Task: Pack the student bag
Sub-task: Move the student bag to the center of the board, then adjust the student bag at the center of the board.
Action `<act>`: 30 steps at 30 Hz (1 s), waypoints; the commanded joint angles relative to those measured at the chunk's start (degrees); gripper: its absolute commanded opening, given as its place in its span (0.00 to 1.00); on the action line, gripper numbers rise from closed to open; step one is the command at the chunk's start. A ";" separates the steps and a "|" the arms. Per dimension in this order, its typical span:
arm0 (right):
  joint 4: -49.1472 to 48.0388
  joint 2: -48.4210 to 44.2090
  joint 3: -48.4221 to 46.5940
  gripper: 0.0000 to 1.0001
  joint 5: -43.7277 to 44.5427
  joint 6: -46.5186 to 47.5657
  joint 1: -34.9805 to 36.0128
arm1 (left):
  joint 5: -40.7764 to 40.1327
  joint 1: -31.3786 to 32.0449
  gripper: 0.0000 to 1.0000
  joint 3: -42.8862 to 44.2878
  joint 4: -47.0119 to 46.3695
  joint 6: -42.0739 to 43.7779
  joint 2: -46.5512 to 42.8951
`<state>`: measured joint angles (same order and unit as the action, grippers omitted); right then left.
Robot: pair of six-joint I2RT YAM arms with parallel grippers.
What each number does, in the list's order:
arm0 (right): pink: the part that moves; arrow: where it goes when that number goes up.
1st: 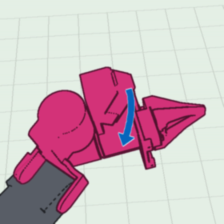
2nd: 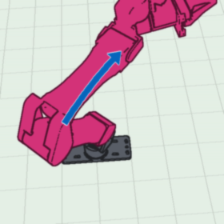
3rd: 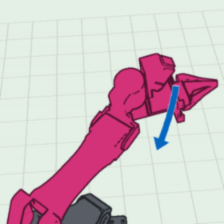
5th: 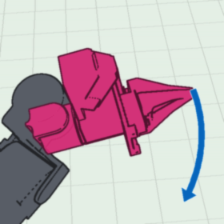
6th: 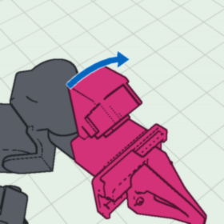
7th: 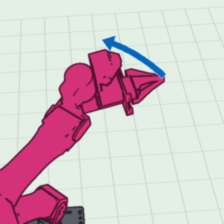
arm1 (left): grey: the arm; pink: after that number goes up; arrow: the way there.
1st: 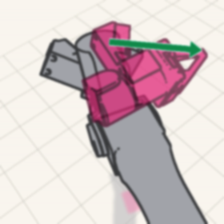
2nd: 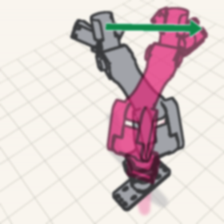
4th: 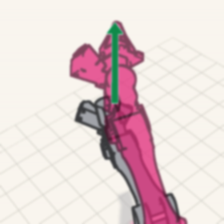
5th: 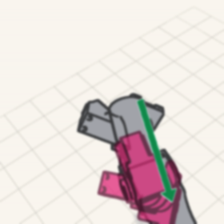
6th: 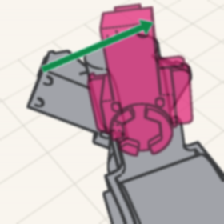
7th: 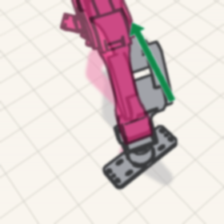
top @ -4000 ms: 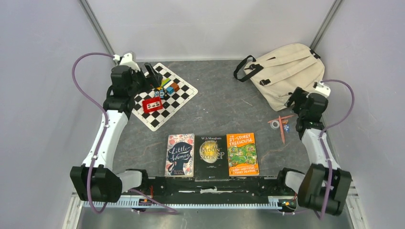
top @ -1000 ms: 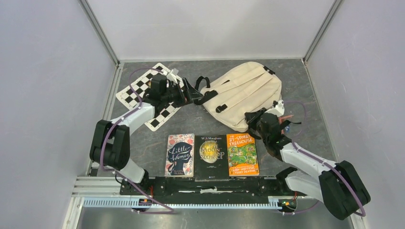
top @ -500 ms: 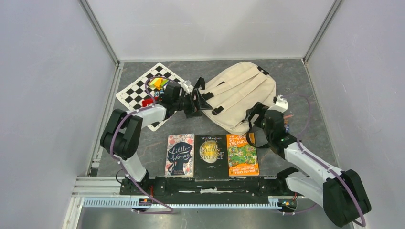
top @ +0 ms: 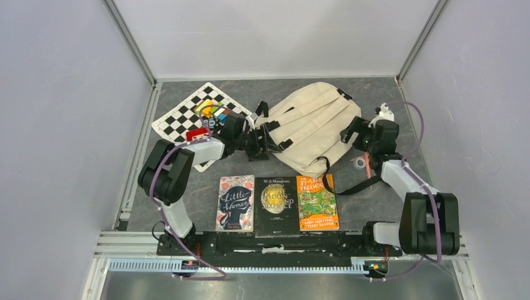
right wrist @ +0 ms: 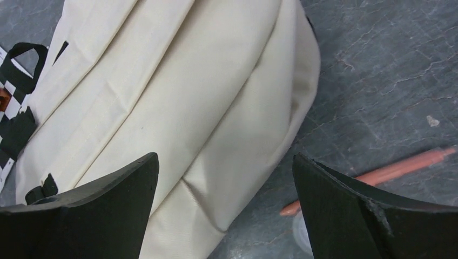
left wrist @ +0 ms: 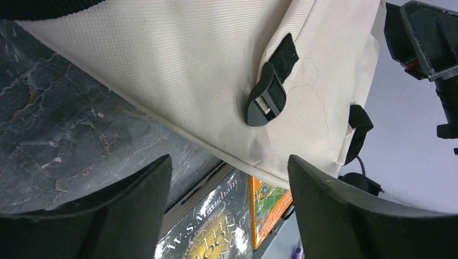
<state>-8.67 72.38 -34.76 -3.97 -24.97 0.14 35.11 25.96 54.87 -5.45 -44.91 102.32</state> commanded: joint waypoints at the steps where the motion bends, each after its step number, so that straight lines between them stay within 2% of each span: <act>1: -6.81 3.17 -1.47 0.98 -14.09 -0.77 -7.17 | 0.46 0.32 0.77 3.02 1.49 1.84 1.61; 4: -12.33 6.67 -0.75 0.98 -19.87 -1.93 -10.79 | 0.91 0.37 0.61 3.39 1.45 1.66 2.64; 9: -14.81 15.89 -6.55 0.98 -26.46 0.93 -13.22 | 1.76 0.51 0.33 3.95 1.34 1.59 3.84; 13: -16.06 23.64 -13.35 0.98 -31.06 1.48 -13.51 | 1.56 0.50 0.18 4.10 1.54 1.99 3.94; 16: -17.63 28.75 -17.38 0.98 -34.40 -1.82 -13.52 | 1.32 0.50 0.07 4.45 2.10 2.53 4.06; 18: -19.04 31.02 -18.61 0.98 -35.51 -3.87 -13.36 | 1.14 0.55 0.03 4.63 2.41 2.88 4.23; 21: -20.02 33.25 -19.65 0.98 -35.79 -5.68 -12.66 | 0.60 0.57 0.02 4.97 3.11 3.57 4.13; 25: -7.97 35.81 -24.75 0.98 -28.52 -1.08 -11.16 | 0.05 0.59 0.02 5.25 3.87 4.38 3.76; 30: -5.48 37.54 -24.97 0.98 -26.12 -1.65 -9.88 | 0.22 0.70 0.02 5.33 3.92 4.47 3.50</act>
<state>-18.11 108.79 -57.69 -33.19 -27.77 -10.92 35.46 26.28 58.41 -2.22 -43.20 106.10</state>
